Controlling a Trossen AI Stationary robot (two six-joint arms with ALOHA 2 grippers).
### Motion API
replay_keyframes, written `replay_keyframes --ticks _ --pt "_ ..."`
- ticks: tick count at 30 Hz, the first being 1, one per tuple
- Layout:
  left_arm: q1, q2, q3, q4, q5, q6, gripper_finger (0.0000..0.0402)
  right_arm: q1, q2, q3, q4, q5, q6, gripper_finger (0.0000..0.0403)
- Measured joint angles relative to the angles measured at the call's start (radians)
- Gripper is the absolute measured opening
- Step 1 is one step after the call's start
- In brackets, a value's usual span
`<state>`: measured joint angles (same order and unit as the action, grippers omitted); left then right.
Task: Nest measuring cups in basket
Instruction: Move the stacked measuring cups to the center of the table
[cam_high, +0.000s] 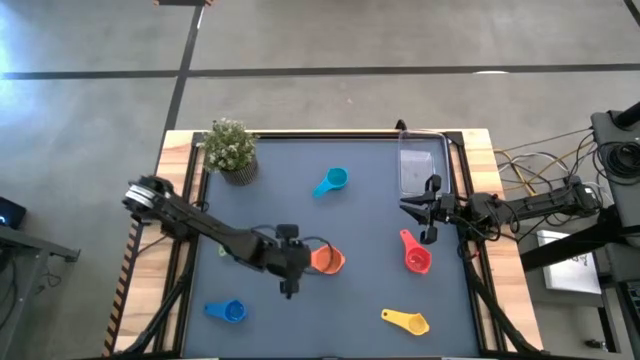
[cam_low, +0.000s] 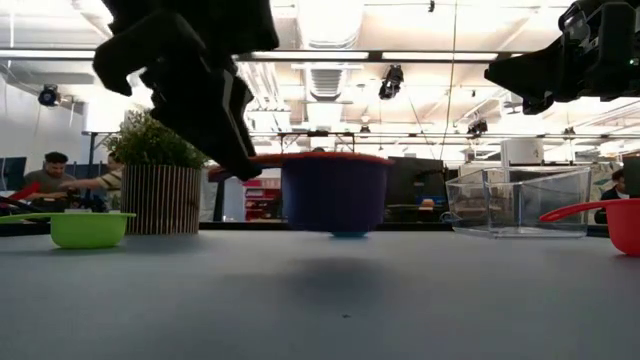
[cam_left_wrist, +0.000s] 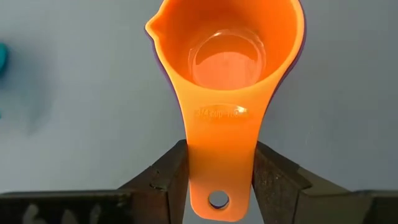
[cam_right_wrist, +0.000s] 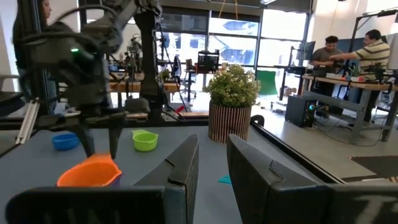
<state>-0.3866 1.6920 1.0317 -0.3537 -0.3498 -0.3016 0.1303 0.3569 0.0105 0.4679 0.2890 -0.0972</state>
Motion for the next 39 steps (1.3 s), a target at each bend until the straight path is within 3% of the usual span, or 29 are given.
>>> replay_keyframes --ticks 3,8,14,39 --pt "0.030 -0.079 -0.121 0.145 0.024 0.005 0.0129 0.000 0.000 0.000 0.000 0.000 0.000 0.0073" --pt "0.093 -0.186 -0.285 0.235 0.013 0.001 0.0129 0.000 0.000 0.000 0.000 0.000 0.000 0.0073" --pt "0.157 -0.247 -0.395 0.372 0.053 0.005 0.0130 0.000 0.000 0.000 -0.002 0.000 0.000 0.0073" --pt "0.169 -0.186 -0.358 0.306 0.133 0.028 0.0130 0.000 0.000 0.000 -0.002 0.000 0.000 0.0073"
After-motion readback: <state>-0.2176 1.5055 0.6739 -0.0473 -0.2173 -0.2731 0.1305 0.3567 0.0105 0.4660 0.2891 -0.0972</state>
